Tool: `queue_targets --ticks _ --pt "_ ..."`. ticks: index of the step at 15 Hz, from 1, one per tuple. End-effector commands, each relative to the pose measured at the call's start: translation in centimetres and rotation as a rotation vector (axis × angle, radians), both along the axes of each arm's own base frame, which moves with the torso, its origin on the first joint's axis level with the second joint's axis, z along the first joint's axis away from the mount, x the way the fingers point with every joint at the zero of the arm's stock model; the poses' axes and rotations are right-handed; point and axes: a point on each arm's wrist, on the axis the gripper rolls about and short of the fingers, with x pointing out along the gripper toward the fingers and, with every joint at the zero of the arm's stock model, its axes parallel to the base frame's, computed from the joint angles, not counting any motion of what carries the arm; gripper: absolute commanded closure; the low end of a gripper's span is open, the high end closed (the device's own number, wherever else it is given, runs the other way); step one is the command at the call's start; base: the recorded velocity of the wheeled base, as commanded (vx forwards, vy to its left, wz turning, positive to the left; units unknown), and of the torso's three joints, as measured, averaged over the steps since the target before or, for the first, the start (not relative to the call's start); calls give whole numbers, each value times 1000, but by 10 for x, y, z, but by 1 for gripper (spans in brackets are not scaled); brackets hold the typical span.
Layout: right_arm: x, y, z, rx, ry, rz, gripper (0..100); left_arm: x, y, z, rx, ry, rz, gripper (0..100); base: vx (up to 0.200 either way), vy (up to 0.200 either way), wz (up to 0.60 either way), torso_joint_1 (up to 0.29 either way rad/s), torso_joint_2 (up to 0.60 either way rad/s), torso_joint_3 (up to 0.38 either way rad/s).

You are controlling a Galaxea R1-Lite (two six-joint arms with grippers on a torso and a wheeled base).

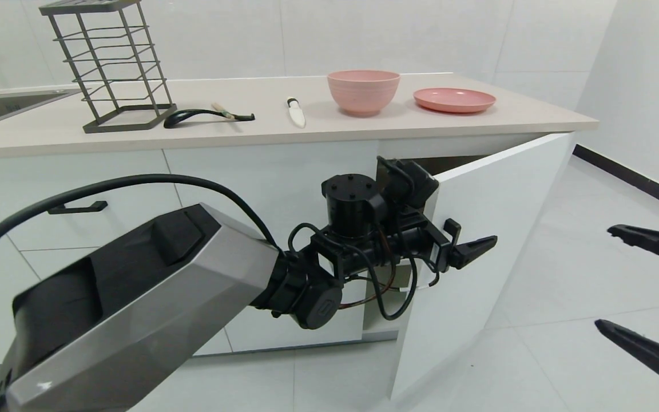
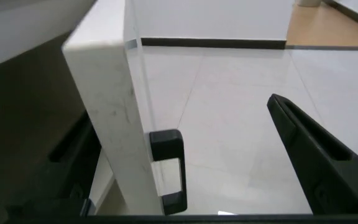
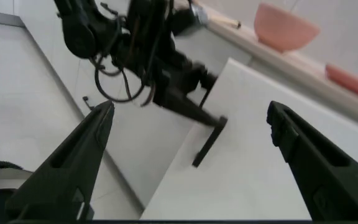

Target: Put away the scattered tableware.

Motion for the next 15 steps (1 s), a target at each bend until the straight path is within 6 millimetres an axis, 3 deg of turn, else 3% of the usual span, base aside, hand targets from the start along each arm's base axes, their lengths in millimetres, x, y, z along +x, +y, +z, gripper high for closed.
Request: queue_targets --ticks 1,7,10,15 --pt "-30 4 18 -24 -156 -7 0 -2 0 -5 17 -4 -2 0 0 0 0 0 0 0" --pt "-52 6 57 -61 -414 -26 0 -33 -25 -5 19 -18 -87 0 0 0 0 0 0 0" --pt "-61 8 61 -68 -462 -30 0 -55 -42 -6 18 -10 -144 0 0 0 0 0 0 0" --pt "-70 8 69 -74 -523 -51 0 -60 -60 -13 3 -19 -180 0 0 0 0 0 0 0"
